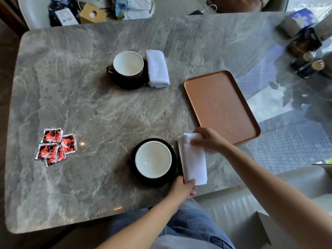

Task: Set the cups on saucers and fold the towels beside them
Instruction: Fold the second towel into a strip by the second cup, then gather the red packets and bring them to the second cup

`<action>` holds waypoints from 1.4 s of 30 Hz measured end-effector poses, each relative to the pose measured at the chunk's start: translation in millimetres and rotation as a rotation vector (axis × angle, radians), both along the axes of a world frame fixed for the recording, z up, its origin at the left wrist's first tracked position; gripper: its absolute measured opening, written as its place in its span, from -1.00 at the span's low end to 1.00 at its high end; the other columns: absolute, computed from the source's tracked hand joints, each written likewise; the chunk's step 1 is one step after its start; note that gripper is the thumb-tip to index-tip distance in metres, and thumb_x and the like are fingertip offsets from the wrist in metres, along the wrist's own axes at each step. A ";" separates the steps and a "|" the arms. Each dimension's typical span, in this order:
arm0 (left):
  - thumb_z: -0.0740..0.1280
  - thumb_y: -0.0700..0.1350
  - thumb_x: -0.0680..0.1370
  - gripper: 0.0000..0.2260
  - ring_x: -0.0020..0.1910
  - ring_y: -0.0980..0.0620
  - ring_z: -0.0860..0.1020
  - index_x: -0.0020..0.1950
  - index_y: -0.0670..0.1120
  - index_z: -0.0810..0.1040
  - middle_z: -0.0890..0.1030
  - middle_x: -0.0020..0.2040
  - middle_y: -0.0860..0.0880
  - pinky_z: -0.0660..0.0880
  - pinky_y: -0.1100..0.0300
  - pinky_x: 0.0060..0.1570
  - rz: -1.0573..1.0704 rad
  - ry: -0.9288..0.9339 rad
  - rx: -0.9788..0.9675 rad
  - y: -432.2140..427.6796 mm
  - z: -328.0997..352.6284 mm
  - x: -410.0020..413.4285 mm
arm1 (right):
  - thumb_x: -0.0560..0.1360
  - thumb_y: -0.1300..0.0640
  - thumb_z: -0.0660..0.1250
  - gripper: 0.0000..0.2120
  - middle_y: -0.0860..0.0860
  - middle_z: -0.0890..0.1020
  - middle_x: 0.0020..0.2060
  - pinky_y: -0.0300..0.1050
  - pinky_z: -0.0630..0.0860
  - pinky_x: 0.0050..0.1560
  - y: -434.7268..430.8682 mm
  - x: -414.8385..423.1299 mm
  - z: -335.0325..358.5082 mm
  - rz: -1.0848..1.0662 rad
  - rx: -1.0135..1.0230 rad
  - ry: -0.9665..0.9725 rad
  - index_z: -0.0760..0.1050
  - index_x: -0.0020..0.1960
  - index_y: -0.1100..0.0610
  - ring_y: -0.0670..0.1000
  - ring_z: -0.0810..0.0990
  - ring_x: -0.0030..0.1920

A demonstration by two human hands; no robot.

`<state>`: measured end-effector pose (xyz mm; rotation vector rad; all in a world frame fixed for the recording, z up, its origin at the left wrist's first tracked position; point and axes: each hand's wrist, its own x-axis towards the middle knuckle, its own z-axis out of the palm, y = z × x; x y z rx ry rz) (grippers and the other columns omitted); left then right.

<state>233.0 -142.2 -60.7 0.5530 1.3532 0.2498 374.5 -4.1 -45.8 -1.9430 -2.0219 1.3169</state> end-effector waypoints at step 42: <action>0.33 -0.24 0.49 -0.90 -0.16 -0.05 0.49 -0.05 -0.08 0.50 0.56 -0.12 -0.10 0.45 0.00 -0.03 0.671 0.663 0.565 2.4 -30.2 -374.9 | 0.46 0.23 0.32 -0.80 0.09 0.66 -0.08 -0.09 0.52 0.00 31.6 -294.9 3.1 0.327 0.058 0.015 0.61 0.05 0.11 0.07 0.62 -0.09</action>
